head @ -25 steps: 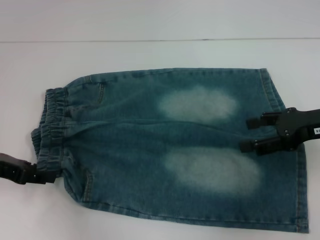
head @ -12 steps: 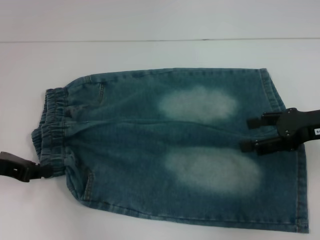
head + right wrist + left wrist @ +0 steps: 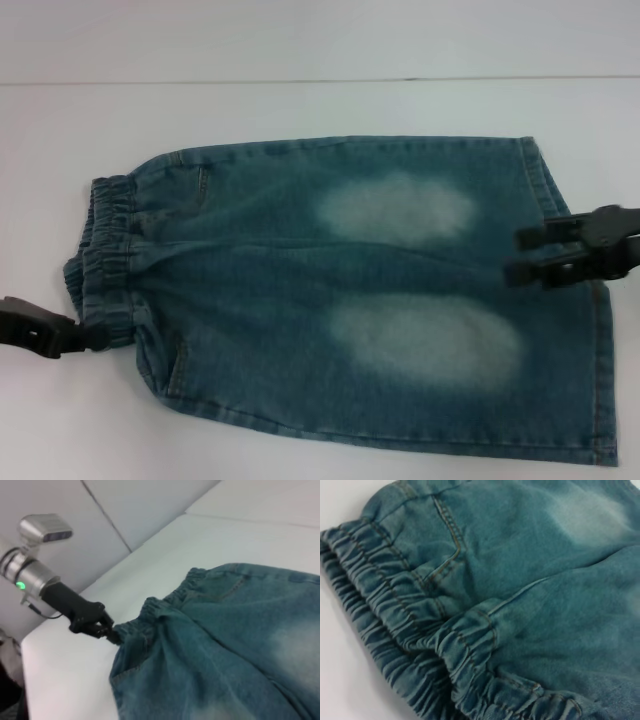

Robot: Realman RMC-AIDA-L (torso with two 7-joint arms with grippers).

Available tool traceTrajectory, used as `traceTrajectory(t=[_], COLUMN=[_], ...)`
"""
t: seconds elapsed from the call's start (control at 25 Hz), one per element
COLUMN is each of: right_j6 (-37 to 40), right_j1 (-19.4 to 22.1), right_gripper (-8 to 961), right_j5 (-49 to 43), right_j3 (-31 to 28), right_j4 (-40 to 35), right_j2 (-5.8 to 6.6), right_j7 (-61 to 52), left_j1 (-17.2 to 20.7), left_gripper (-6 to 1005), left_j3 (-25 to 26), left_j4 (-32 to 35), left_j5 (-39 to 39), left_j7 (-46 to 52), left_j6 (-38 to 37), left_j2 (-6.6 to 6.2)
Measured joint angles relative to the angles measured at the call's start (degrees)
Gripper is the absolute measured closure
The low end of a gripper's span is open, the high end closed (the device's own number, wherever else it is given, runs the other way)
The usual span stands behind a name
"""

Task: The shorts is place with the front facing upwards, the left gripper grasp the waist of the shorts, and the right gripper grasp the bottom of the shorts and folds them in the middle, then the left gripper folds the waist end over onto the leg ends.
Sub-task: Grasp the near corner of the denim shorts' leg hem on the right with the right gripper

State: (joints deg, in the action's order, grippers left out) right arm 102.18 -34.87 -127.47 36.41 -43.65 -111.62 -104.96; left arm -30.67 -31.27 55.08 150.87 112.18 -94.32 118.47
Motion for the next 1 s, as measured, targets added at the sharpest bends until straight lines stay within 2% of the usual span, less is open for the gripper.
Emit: traceTrajectory(t=[0.16, 0.28, 0.48, 0.56, 0.72, 1.0], right_j6=[7.6, 10.9, 11.4, 11.5, 11.5, 11.5], right_j1=[-1.1, -1.4, -3.8, -4.2, -4.1, -4.2], right_gripper=[9, 10, 10, 10, 11, 11], right_j5=[-1.4, -6.7, -23.5, -26.9, -28.0, -29.8], right_j3=[0.2, 0.1, 1.8, 3.3, 7.0, 9.5], right_j4=[-1.5, -6.6, -8.8, -8.1, -6.7, -4.1], right_j2=[3.54, 4.27, 4.01, 3.65, 3.40, 3.28], right_j7=[-4.9, -8.1, -11.3, -11.5, -12.2, -12.7], left_j1=[-0.9, -1.3, -1.8, -1.9, -1.9, -1.9], left_gripper=[933, 933, 934, 934, 933, 933], left_j3=[0.2, 0.2, -0.2, -0.1, 0.0, 0.1], left_j4=[0.0, 0.0, -0.2, -0.3, -0.4, -0.5], left_j5=[-0.1, -0.1, -0.1, -0.1, -0.1, 0.0], left_j7=[0.0, 0.0, 0.3, 0.3, 0.5, 0.6], left_j6=[-1.0, -1.1, -0.7, -0.6, -0.5, -0.4], left_j2=[-0.64, -0.84, -0.80, -0.74, -0.65, -0.59])
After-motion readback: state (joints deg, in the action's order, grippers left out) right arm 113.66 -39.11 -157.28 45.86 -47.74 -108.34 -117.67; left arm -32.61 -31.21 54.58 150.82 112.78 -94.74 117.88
